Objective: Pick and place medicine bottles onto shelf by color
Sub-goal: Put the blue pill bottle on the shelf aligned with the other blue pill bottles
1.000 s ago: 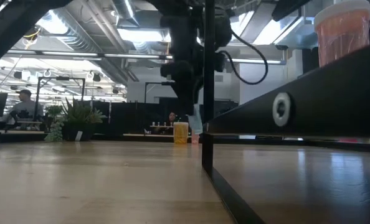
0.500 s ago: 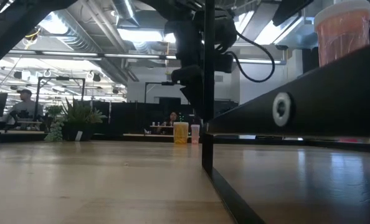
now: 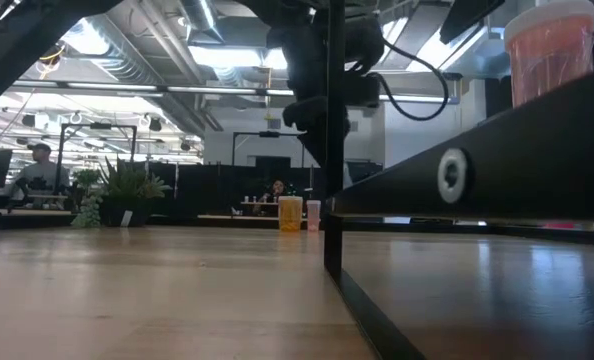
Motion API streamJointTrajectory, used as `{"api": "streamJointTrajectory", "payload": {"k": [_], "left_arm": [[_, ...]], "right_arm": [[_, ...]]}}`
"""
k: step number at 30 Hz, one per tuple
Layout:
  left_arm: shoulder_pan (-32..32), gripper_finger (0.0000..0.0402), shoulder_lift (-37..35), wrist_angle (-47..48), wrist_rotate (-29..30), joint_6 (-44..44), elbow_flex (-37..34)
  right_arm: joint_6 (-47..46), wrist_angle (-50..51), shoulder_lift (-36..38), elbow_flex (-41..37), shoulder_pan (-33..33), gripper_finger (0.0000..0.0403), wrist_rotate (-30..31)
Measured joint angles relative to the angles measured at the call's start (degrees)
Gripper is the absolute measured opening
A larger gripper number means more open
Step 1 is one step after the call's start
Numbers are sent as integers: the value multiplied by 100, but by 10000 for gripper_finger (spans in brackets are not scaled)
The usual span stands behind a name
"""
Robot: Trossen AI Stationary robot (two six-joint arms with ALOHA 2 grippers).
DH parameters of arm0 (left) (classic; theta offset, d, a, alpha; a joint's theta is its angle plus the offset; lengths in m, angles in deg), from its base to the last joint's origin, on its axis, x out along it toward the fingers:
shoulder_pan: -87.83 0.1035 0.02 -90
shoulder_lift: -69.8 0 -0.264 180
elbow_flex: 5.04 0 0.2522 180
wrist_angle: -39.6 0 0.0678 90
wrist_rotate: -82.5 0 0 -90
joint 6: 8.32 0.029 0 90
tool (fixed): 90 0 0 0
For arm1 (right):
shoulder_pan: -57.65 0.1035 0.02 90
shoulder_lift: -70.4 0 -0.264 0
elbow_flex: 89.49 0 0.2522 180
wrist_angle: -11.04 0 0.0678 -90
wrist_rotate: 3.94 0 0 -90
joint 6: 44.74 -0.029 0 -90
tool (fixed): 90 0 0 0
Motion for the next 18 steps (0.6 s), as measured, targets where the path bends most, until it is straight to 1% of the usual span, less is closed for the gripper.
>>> {"api": "streamJointTrajectory", "payload": {"k": [7, 9, 12, 14, 18], "left_arm": [[-5, 109, 0, 298, 0, -319, -80], [-5, 109, 0, 472, 18, -452, -81], [-12, 109, 0, 711, 199, -600, -87], [-10, 109, 0, 693, 216, -606, -135], [-7, 109, 0, 832, 216, -733, -175]], "right_arm": [[-8, -114, 0, 0, 0, 251, -27], [-4, -131, 0, 0, 0, 251, -254], [0, -131, 0, -2, 0, 251, -583], [0, -131, 0, -2, 0, 251, -761], [4, -131, 0, -2, 0, 251, -828]]}}
